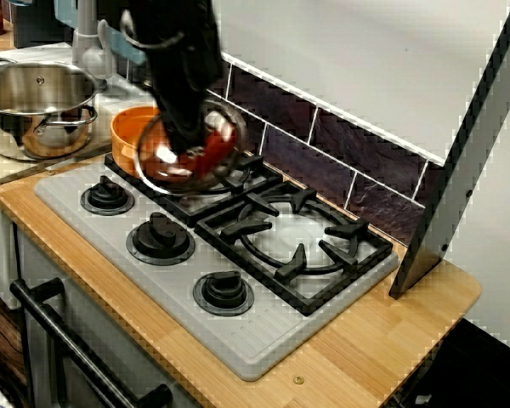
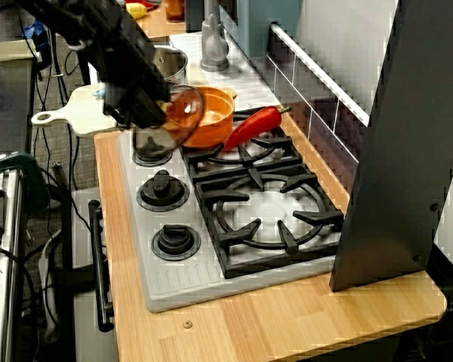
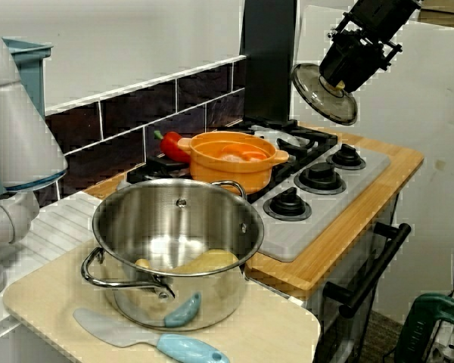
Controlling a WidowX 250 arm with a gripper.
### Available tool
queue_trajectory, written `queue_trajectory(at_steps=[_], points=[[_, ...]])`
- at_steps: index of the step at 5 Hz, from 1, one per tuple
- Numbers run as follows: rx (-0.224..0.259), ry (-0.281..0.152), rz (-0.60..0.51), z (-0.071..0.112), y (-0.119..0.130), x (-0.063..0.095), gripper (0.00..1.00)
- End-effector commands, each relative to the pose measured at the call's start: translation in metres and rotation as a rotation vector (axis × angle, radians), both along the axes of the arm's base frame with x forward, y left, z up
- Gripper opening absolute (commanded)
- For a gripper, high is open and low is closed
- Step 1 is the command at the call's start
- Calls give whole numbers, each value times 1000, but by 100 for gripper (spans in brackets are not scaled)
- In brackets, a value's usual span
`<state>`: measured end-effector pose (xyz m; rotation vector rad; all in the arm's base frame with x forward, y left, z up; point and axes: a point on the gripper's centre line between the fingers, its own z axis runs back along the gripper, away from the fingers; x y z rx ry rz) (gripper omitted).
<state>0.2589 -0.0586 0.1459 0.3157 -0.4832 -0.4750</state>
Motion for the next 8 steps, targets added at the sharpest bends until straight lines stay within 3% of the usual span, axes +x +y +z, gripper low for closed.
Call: queue_trajectory(at_steps=[1,3,5,8], points=[[2,-2,-2,2,-17,28,0],[34,26,-17,-4,-25,52,0],[10,82,-12,-6,-20,63,0],[42,151,39,-29,-36,106,0]])
